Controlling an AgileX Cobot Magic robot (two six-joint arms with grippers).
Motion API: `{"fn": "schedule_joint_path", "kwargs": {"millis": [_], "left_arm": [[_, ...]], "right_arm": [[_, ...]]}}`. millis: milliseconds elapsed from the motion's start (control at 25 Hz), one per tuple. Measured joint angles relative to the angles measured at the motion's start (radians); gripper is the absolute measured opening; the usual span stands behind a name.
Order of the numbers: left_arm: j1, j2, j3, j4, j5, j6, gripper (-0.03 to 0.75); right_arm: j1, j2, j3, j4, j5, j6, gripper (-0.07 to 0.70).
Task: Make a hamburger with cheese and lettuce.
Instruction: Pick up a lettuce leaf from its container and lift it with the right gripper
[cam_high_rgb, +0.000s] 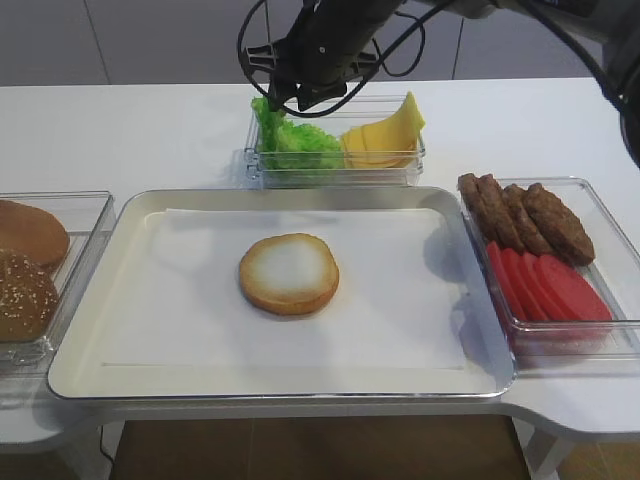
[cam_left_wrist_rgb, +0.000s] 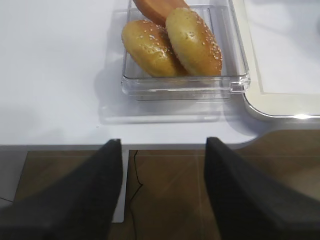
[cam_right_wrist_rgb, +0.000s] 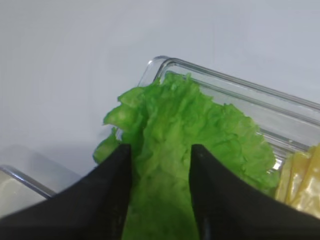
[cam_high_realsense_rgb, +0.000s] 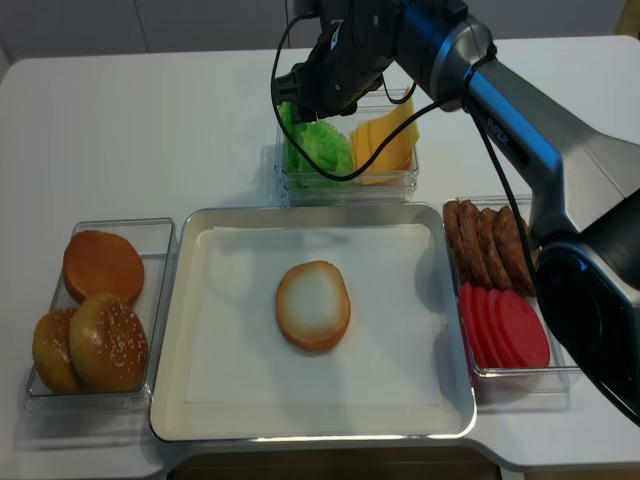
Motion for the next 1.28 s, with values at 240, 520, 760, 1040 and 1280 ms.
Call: {"fn": "schedule_joint_path", "kwargs": {"millis": [240,520,760,1040,1280], "left_arm": [[0.0,0.0,0.0,0.0,0.0,0.0,0.391],[0.0,0.0,0.0,0.0,0.0,0.0,0.391],[0.0,0.0,0.0,0.0,0.0,0.0,0.391],[0.0,0.0,0.0,0.0,0.0,0.0,0.391],[0.0,0.0,0.0,0.0,0.0,0.0,0.391]], "right_arm": [[0.0,0.0,0.0,-0.002,0.017,0.0,0.281],[0.0,0.0,0.0,-0.003,0.026,-0.002,0.135],[0.0,0.0,0.0,-0.003,0.052,-0.002,0.037],[0.0,-0.002,0.0,-0.003,0.062,0.0,0.034],[0.0,-0.059,0.0,-0.012,0.096,0.002,0.034]]}}
